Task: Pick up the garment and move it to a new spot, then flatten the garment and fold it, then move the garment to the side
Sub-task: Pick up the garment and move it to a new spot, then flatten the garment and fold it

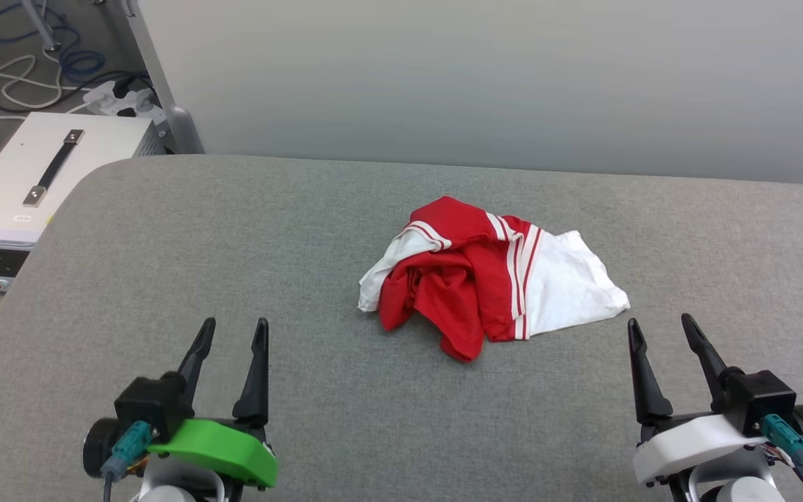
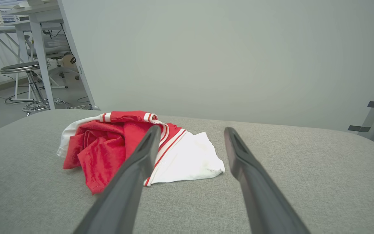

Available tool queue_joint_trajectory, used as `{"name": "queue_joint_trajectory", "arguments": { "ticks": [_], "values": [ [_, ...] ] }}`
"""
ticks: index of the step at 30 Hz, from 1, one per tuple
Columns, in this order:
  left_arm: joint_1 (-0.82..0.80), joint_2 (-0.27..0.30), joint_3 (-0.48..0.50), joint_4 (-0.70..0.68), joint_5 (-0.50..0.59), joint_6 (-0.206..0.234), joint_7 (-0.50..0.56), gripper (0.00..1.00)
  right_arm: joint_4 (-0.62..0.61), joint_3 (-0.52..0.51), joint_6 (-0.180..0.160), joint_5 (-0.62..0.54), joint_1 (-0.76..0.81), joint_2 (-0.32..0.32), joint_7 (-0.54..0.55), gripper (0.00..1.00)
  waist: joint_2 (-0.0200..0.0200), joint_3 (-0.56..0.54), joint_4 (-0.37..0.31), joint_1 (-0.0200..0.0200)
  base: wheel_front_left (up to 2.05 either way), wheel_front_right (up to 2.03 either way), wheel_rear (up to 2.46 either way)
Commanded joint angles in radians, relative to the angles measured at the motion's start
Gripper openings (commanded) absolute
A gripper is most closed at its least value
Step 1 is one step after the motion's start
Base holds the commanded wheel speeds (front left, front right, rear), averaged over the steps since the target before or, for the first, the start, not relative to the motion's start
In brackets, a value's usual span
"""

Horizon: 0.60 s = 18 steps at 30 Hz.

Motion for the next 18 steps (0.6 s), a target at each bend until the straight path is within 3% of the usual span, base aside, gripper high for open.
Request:
{"name": "queue_joint_trajectory", "arguments": {
  "ticks": [1, 6, 18],
  "values": [
    [0.028, -0.019, 0.012, -0.011, 0.017, -0.001, -0.006, 1.0, 0.004, 0.004, -0.001, 0.004, 0.011, -0.002, -0.005, 1.0, -0.0001, -0.011, 0.007, 0.0001, 0.0, 0.0, 0.0],
    [0.078, -0.071, 0.039, -0.04, 0.065, -0.023, -0.006, 1.0, 0.007, 0.015, -0.001, 0.007, 0.017, -0.002, -0.005, 1.0, -0.0001, -0.015, 0.004, 0.0001, 0.0, 0.0, 0.0],
    [0.088, -0.126, 0.094, -0.056, 0.15, -0.064, -0.006, 1.0, 0.008, 0.018, -0.001, 0.016, 0.02, -0.002, -0.005, 1.0, -0.0001, -0.005, -0.001, 0.0001, 0.0, 0.0, 0.0]
  ]
}}
